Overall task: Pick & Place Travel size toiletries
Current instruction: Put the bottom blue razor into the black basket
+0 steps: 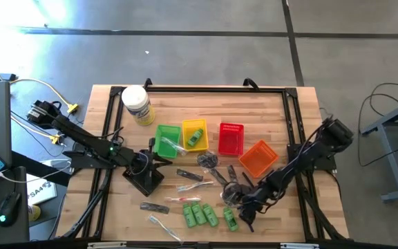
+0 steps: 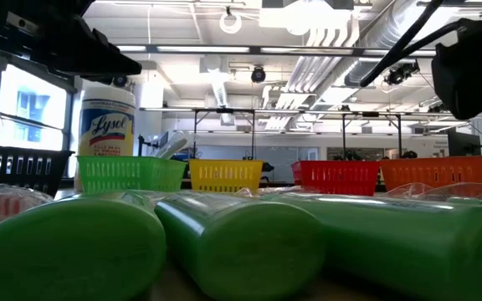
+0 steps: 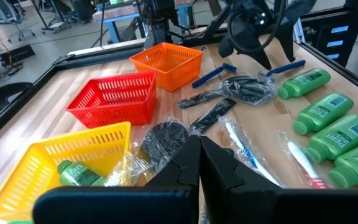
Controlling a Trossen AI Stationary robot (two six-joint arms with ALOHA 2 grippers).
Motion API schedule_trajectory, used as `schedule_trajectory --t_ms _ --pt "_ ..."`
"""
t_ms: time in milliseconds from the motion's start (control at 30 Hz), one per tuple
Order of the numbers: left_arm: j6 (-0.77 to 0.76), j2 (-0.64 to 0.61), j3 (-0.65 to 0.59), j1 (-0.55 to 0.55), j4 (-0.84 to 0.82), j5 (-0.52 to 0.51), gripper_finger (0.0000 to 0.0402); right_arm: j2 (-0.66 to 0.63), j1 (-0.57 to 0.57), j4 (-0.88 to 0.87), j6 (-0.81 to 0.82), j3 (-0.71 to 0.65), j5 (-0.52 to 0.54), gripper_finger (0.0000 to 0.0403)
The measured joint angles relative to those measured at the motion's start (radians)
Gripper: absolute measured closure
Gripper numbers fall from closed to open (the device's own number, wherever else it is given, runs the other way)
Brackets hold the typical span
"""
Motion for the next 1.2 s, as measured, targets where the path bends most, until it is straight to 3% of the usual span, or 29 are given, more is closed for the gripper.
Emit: schedule_trajectory --t_ms 500,633,867,1200 --pt "-0.015 0.000 0.000 0.000 0.000 0.000 0.0402 0.088 0.002 0.049 0.006 0.005 0.069 0.0198" --pt "-0.014 0.000 0.000 0.000 0.000 0.000 0.0402 0.091 0.002 0.042 0.002 0.003 0.085 0.0246" --pt "-0.015 0.001 0.000 0.000 -0.014 0.000 0.0402 0.093 0.002 0.037 0.002 0.001 0.080 0.0372" --pt "-0.024 0.001 0.000 0.000 -0.014 0.000 0.0402 -0.040 0.001 0.029 -0.103 -0.003 0.096 0.0362"
